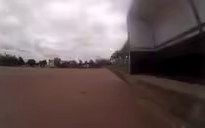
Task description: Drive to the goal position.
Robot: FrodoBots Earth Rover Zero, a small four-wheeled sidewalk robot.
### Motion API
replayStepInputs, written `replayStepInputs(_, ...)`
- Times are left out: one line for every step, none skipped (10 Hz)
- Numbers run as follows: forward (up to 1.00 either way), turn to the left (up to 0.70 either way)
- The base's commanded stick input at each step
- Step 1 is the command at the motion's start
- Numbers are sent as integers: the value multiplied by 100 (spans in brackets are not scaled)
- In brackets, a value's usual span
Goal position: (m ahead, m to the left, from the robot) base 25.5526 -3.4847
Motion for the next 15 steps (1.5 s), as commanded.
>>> replayStepInputs(70,-21)
replayStepInputs(70,-15)
replayStepInputs(70,-6)
replayStepInputs(70,0)
replayStepInputs(70,0)
replayStepInputs(70,0)
replayStepInputs(70,0)
replayStepInputs(70,0)
replayStepInputs(70,0)
replayStepInputs(70,0)
replayStepInputs(70,0)
replayStepInputs(70,0)
replayStepInputs(70,0)
replayStepInputs(70,0)
replayStepInputs(70,0)
